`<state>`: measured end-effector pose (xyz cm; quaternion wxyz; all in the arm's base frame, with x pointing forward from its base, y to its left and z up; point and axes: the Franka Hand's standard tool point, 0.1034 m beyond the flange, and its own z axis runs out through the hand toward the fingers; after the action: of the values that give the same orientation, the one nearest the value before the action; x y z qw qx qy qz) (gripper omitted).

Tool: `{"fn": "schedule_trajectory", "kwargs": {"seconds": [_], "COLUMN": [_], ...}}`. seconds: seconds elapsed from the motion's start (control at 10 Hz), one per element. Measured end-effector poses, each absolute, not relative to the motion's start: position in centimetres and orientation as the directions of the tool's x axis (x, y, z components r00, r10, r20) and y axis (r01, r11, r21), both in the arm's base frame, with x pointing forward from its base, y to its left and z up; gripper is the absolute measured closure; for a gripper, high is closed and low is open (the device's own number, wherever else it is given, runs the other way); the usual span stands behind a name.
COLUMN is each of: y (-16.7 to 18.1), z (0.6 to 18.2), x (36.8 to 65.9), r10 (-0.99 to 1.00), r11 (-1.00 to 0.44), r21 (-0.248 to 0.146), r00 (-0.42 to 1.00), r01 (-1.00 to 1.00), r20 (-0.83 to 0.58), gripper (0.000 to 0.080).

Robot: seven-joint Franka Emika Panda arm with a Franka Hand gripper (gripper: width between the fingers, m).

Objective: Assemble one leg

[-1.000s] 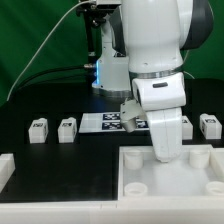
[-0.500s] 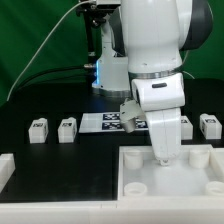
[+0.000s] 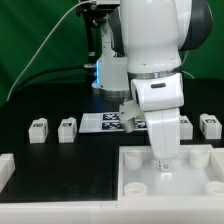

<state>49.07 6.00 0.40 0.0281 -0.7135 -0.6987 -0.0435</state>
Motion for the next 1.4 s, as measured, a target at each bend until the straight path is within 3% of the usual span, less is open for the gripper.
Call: {"fn": "schedule_trajectory", "kwargs": {"seconds": [0.5,0.8,1.1,1.4], "y": [5.9,6.4,8.7,12.7], "z": [0.4,2.8,4.4,5.3], "x": [49.1,47.8,46.3,45.7], "r10": [0.995,0.988,0.965,0.819], "r11": [-0.026,-0.127,-0.246,-0.567], "r21": [0.021,0.028,0.023,-0.011], "r00": [0.024,0.124,0.243,0.564], "r01": [0.999,0.992,0.969,0.824], "r20": [0.101,0.092,0.094,0.108], "gripper": [0.0151,0.0151,0.0151,0.0151]}}
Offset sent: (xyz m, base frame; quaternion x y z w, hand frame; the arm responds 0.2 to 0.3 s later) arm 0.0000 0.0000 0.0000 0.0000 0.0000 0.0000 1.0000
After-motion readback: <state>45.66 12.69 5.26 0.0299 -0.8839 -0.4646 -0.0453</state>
